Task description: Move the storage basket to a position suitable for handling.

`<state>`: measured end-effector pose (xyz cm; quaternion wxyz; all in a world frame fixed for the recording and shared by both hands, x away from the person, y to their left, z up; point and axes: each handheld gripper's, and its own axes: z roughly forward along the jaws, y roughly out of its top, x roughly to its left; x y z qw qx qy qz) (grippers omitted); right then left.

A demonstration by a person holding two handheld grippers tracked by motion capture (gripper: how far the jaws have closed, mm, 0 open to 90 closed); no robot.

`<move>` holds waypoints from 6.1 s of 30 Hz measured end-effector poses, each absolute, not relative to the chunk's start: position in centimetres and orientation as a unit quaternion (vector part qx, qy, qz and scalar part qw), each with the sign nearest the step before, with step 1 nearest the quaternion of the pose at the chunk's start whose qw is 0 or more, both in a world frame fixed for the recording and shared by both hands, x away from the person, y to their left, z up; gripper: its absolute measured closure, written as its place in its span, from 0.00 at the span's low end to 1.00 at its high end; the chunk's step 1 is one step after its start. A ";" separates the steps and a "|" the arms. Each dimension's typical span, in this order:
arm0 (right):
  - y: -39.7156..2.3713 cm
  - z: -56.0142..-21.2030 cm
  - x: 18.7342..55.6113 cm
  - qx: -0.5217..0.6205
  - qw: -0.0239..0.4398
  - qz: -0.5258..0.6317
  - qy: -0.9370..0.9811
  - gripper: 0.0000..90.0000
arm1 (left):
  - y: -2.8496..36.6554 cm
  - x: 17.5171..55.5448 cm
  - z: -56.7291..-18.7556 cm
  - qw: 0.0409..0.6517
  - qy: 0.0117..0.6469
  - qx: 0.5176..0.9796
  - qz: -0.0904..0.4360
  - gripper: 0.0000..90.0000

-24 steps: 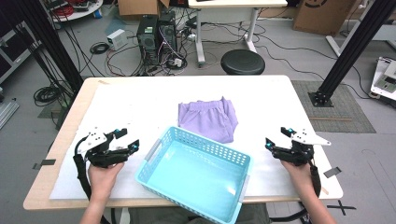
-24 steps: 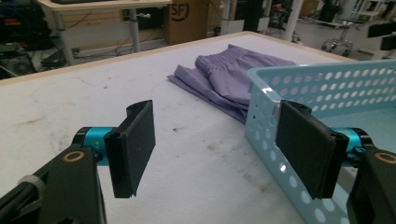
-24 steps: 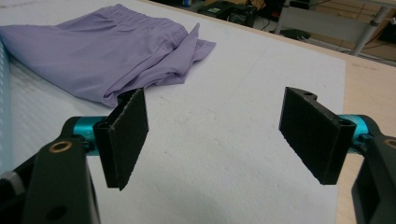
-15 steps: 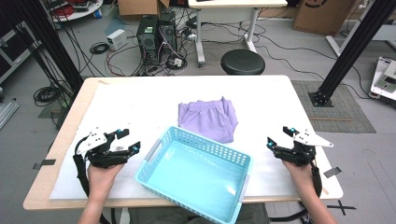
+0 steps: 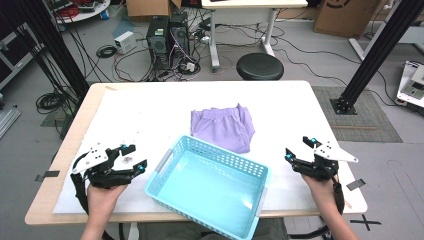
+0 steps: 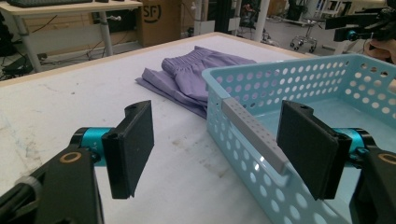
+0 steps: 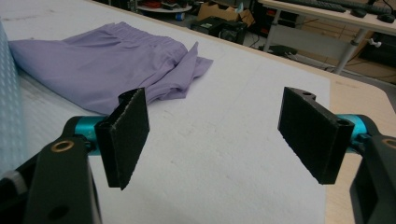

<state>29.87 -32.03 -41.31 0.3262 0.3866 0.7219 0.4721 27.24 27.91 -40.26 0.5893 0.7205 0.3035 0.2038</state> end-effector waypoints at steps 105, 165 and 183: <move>-24.8 -43.7 19.1 0.193 0.109 0.472 0.853 0.27 | 24.0 22.5 -44.2 0.546 0.235 0.798 0.097 0.19; -25.2 -42.4 29.9 0.239 0.140 0.463 0.842 0.28 | 23.0 30.4 -43.7 0.530 0.297 0.776 0.169 0.19; -19.4 -42.6 27.4 0.309 0.151 0.461 0.818 0.23 | 22.9 32.3 -43.6 0.539 0.301 0.774 0.140 0.14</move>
